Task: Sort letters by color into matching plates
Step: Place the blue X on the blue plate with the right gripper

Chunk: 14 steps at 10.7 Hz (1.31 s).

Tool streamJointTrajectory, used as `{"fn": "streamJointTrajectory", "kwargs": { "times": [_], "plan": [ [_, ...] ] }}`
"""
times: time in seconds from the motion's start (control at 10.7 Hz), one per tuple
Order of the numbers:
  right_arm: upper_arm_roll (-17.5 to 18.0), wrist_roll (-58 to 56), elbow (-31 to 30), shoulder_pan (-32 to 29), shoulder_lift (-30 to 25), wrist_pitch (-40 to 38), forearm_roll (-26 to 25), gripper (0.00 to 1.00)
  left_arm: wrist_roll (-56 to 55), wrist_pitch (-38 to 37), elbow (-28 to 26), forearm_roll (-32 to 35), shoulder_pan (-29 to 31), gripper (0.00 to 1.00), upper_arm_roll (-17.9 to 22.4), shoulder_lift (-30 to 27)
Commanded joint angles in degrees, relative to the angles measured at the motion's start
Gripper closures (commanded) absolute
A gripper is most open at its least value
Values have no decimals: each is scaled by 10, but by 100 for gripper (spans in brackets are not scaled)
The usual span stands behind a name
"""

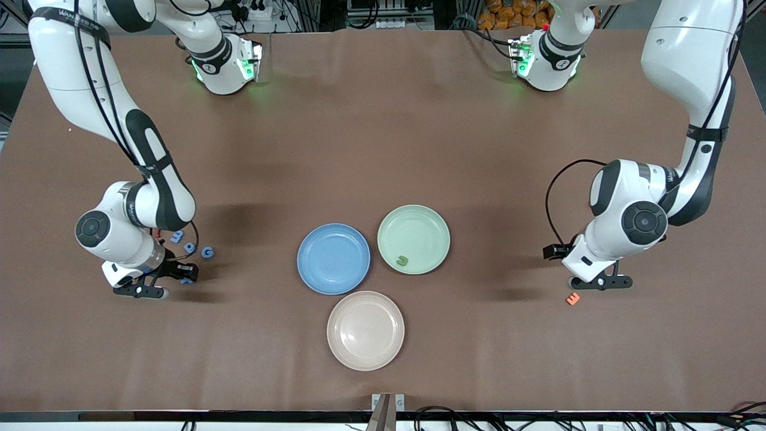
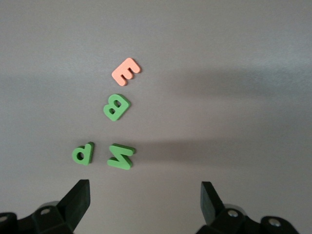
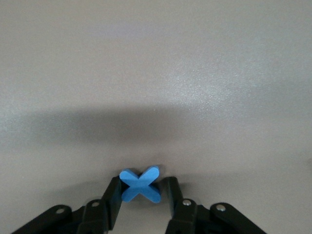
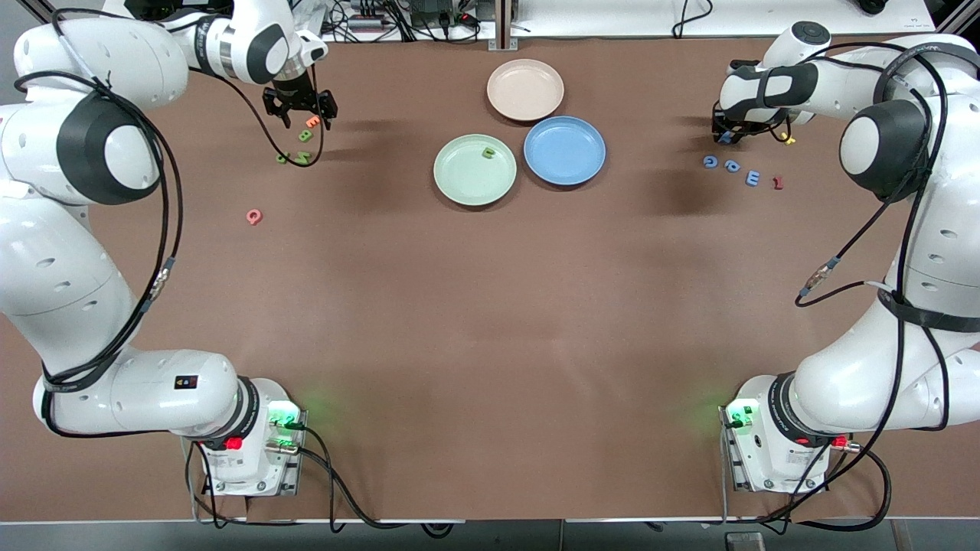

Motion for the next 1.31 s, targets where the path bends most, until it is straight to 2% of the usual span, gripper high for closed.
{"fn": "streamJointTrajectory", "kwargs": {
  "times": [0.0, 0.28, 0.47, 0.75, 0.93, 1.03, 1.21],
  "plan": [
    [5, 2, 10, -3, 17, 22, 6, 69, 25, 7, -13, 8, 15, 0, -6, -4],
    [5, -3, 12, 2, 18, 21, -1, 80, 31, 24, -13, 8, 24, 0, -6, 4],
    [5, 1, 16, 18, -1, 12, -6, 81, 54, 36, -13, 9, 38, 0, -6, 12],
    [5, 2, 23, 42, -41, -53, 1, 80, 81, 52, -16, 10, 47, 0, -5, 26],
    [4, 35, 25, 85, -59, -88, 3, 78, 79, 68, -22, 8, 47, 0, -5, 39],
    [6, 61, 28, 105, -65, -90, 4, 72, 72, 107, -48, 8, 48, 0, -5, 39],
    [16, 99, 32, 143, -69, -90, 5, 72, 70, 212, -116, 8, 62, 0, -5, 32]
  ]
}}
